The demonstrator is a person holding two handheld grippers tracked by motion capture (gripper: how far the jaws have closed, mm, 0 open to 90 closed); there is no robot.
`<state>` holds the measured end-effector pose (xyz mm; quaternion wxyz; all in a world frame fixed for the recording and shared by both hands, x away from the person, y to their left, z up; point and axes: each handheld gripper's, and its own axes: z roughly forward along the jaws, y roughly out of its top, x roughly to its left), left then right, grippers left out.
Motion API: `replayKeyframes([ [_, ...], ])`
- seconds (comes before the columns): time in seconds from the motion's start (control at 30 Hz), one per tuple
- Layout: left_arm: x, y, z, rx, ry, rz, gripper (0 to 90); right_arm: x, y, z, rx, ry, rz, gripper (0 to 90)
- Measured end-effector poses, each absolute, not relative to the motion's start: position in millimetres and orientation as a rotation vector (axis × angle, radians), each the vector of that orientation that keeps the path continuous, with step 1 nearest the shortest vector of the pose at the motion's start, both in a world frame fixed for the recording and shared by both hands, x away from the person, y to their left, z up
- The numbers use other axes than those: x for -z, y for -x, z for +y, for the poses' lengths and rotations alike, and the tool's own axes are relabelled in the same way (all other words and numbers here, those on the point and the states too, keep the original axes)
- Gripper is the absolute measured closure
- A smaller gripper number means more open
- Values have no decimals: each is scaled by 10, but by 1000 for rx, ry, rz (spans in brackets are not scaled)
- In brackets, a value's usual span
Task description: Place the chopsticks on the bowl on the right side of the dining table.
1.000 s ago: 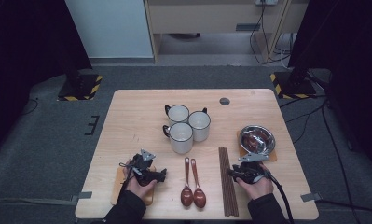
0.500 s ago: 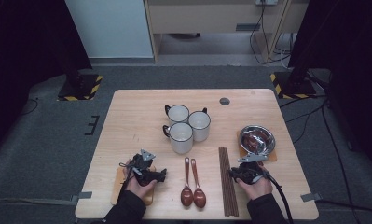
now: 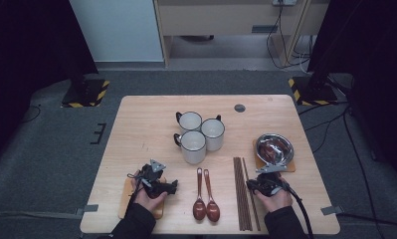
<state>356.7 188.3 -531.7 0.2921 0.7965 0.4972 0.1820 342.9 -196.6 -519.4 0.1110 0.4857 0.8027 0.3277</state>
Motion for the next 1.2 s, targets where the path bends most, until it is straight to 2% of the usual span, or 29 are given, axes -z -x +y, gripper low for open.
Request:
replayKeyframes([
  [0.43,5317,-3566,1883,-485,-2122,1325,0,5164,-3414,-2044,-911,-1441,2335,847],
  [1.2,5317,-3566,1883,-485,-2123,1325,0,5180,-3234,-2082,-929,-1453,2330,830],
])
